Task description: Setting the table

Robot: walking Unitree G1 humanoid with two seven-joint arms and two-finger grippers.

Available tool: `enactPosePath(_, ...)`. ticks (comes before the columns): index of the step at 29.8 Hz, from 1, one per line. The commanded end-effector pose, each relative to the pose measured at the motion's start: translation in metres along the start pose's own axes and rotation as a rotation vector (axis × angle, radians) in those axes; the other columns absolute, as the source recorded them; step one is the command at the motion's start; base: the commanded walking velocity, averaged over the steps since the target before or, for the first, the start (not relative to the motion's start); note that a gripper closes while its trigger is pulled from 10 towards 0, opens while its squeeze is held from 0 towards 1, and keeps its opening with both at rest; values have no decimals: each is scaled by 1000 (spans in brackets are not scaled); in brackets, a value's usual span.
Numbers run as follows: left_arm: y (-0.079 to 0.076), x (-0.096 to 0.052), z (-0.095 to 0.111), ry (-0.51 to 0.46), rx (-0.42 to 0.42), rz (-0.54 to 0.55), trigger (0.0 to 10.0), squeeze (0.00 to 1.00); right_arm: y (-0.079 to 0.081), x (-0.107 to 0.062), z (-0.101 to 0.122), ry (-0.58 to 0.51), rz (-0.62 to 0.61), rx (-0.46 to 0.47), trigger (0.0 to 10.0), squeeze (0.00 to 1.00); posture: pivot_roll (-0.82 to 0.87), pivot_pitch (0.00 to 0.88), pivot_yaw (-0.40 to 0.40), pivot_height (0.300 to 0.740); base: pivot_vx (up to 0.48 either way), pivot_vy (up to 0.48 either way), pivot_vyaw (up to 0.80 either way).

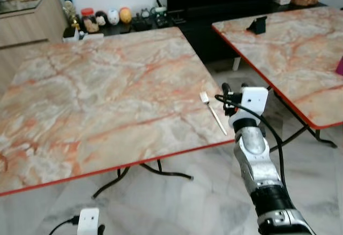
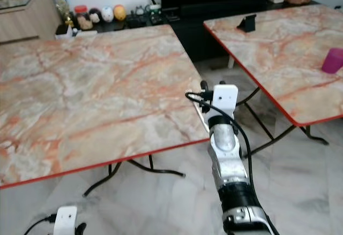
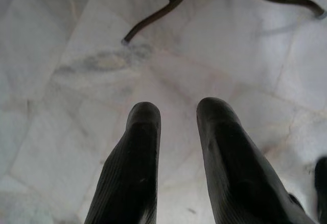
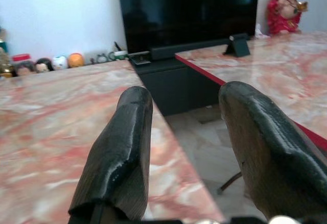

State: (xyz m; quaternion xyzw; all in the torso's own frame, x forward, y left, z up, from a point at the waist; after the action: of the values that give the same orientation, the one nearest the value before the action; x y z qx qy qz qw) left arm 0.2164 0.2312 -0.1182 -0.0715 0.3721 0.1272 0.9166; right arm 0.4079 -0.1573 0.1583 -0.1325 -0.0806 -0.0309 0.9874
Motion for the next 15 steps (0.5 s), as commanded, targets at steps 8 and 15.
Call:
enactPosePath(8,0,-1,-5,22,7,-1,10000,0,-1,-1,-2,24,8,-20,10000,0,-71,0,64,740,129,0,0)
enactPosePath(15,0,-2,-9,33,10,-1,10000,0,4,-8,-24,136,57,-57,10000,0,-76,0,60,740,0,0,0)
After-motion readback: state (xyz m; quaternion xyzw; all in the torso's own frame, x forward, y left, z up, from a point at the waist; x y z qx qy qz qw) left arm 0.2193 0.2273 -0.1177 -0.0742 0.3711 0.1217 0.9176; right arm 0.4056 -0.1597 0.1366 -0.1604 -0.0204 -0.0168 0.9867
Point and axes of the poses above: a point about 5 cm out from each wrist's last joint towards the gripper, its own x axis pointing out of the wrist towards the gripper, its own z axis along the axis of the wrist's last joint, y = z × x, the point moved 6 cm from there along x, pointing out of the wrist towards the gripper, and after that the axes turned 13 degrees about -x, right-handed, at the moved point
